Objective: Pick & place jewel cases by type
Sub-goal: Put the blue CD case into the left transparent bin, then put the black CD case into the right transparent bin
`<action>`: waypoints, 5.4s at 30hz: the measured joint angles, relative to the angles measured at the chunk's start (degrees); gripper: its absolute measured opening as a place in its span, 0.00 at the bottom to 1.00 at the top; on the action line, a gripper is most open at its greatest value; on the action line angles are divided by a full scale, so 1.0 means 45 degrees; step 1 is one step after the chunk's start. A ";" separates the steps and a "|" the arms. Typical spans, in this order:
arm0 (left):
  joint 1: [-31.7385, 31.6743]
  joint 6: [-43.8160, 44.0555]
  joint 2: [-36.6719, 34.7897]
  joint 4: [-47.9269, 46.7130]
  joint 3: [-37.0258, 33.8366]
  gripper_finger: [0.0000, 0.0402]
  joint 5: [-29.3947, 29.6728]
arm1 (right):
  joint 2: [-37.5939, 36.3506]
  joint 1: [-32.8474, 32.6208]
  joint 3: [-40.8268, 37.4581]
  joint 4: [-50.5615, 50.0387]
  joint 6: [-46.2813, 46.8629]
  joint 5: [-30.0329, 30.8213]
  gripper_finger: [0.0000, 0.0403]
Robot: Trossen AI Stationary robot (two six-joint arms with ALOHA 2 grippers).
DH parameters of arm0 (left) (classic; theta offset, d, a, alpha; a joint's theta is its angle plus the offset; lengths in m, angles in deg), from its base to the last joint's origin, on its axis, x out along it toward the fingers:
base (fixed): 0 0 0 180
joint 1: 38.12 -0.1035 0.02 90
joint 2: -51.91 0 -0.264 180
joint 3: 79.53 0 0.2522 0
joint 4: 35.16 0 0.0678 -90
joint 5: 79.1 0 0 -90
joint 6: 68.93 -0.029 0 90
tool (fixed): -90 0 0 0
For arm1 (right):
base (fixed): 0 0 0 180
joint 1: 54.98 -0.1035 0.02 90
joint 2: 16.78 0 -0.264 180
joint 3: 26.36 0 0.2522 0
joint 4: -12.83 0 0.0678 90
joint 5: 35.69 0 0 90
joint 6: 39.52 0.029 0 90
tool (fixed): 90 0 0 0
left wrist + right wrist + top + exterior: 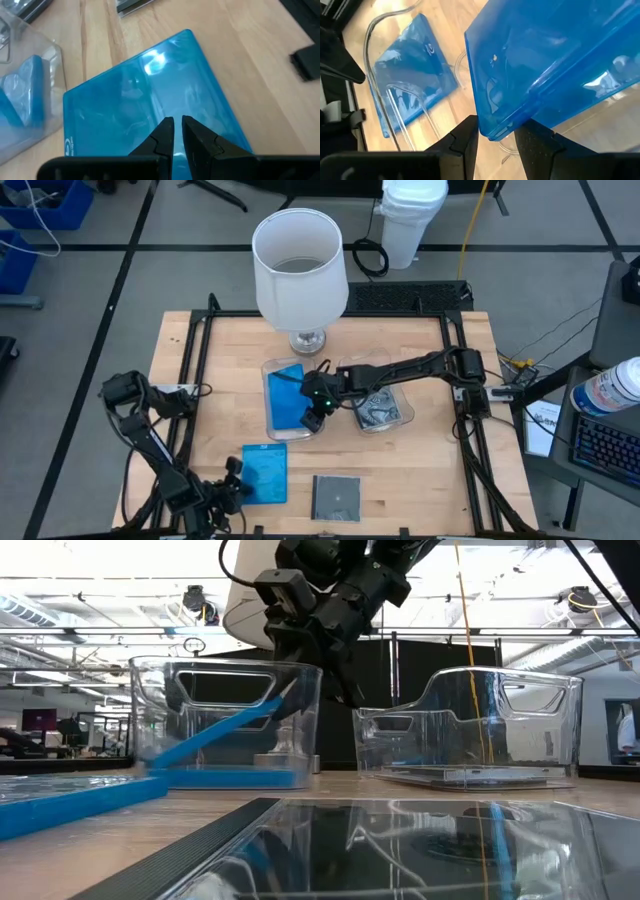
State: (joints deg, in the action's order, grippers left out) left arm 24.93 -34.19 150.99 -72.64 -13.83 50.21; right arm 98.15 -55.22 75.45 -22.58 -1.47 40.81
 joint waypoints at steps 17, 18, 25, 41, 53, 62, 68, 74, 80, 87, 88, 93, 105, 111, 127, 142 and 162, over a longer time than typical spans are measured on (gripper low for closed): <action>-0.0507 -0.0001 0.0000 -0.0001 0.0000 0.12 -0.0268 | -0.0010 0.0393 0.2040 -0.3329 0.2735 -0.0731 0.29; -0.0479 0.0000 0.0000 -0.0001 0.0000 0.12 -0.0272 | -0.0008 0.0380 0.2035 -0.3544 0.2838 -0.0729 0.29; -0.0334 -0.0005 0.0000 -0.0011 0.0000 0.12 -0.0277 | -0.0287 0.0297 0.2217 -0.4018 0.3149 -0.0710 0.29; -0.1007 -0.1140 0.0015 0.0988 -0.0010 0.12 0.0697 | -0.3665 -0.5350 0.1732 -0.3123 -0.1554 0.6811 0.10; -0.3140 -0.2432 -0.0049 0.1613 0.0152 0.12 -0.1919 | -0.3568 -0.7376 -0.3713 0.5198 -0.4186 0.7884 0.01; -0.3304 -0.2891 -0.0097 0.2647 0.0418 0.12 -0.3318 | -0.3588 -0.8374 -0.6174 0.9323 -0.5074 0.7711 0.00; -0.3745 -0.3650 0.0399 0.5391 0.0452 0.11 -0.2375 | -0.3426 -0.8941 -0.6642 0.8903 -0.2928 0.8703 0.00; -0.4355 -0.5672 0.2210 0.6850 0.1833 0.02 -0.2739 | -0.3023 -0.9547 -0.6649 0.6994 -0.0850 0.9123 0.00; -0.5101 -0.6441 0.4388 0.3527 0.5087 0.07 -0.3050 | -0.2982 -1.0656 -0.6652 0.5614 0.0874 1.0191 0.00; -0.5733 -0.6031 0.4666 0.1415 0.6464 0.14 -0.3089 | -0.2506 -1.2116 -0.6637 0.6518 0.0350 1.0971 0.00; -0.5837 -0.5804 0.4619 0.1349 0.6494 0.14 -0.3384 | -0.2248 -1.2172 -0.6640 0.6937 0.0161 1.0982 0.00; -0.6223 -0.5449 0.4439 0.1029 0.6494 0.11 -0.4900 | -0.0564 -1.1916 -0.6597 1.0276 -0.0995 0.9498 0.00; -0.6836 -0.4592 0.4454 0.0434 0.6470 0.02 -0.4390 | 0.1582 -1.1213 -0.5450 1.0998 -0.0988 0.7967 0.00; -0.6929 -0.4346 0.4454 0.0414 0.6281 0.06 -0.4617 | 0.1552 -1.0797 -0.5455 1.0262 -0.0468 0.8414 0.00; -0.6723 -0.5865 0.4537 0.2600 0.5238 0.06 -0.4767 | 0.1595 -1.0474 -0.5495 1.0500 -0.0990 0.9243 0.00; -0.4860 -0.6645 0.4467 0.1735 0.6483 0.06 -0.4049 | -0.1259 -1.0840 -0.5508 0.7393 -0.2610 1.0147 0.00; -0.3901 -0.6030 0.4852 0.1642 0.6475 0.35 -0.2839 | -0.1961 -0.8753 -0.5498 0.4012 -0.2528 1.0276 0.00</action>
State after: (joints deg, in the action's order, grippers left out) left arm 7.38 -61.32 172.83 -65.25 15.31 37.44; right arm 89.33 -94.61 50.71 -4.53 -12.85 87.05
